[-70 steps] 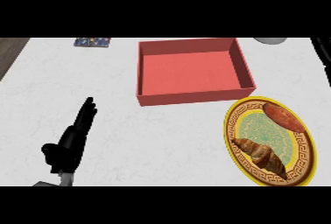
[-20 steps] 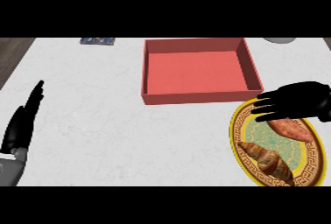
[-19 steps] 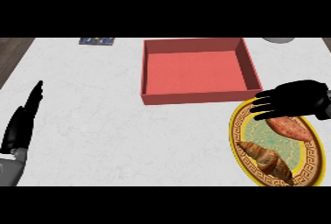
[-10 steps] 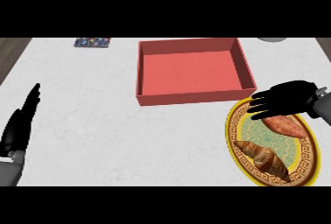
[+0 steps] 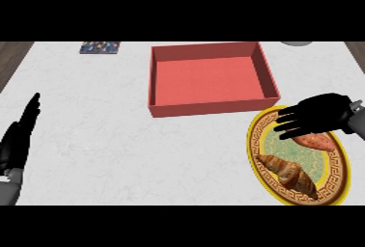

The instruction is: Pick the sweet potato from the plate and place it in the cardboard box

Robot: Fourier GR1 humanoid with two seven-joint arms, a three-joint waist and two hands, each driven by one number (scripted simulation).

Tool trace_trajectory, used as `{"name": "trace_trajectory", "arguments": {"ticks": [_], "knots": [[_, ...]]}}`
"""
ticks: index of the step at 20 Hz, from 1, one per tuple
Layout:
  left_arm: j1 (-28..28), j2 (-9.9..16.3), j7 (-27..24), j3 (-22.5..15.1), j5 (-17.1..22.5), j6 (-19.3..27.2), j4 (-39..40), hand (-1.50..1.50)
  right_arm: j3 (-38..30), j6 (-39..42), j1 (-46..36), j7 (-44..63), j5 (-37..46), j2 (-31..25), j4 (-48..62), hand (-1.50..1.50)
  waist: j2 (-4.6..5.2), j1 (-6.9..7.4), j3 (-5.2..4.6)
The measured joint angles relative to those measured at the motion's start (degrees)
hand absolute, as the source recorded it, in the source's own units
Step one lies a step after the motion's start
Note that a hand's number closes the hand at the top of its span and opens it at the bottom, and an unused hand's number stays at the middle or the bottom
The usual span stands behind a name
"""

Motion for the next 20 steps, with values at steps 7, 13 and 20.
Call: {"name": "trace_trajectory", "arguments": {"ticks": [7, 13, 20], "knots": [[0.59, -1.17, -1.16, 1.56, -1.07, -1.12, 0.94, 0.0, -1.34, -1.47, 2.86, 2.46, 5.74, 0.81, 0.46, -1.5, 0.05, -0.17, 0.0], [1.24, -2.82, -0.84, 2.01, -2.81, -1.0, -0.27, 0.0, -4.58, -2.91, 3.93, 2.99, 9.12, 3.92, 2.77, 1.5, -0.21, -0.09, -0.24], [1.04, -2.73, -0.35, 3.18, -3.1, -2.08, -0.35, 0.0, -9.09, -10.36, 6.01, 2.74, 6.77, 7.43, 3.29, 1.5, -0.45, 0.06, -0.5]]}}
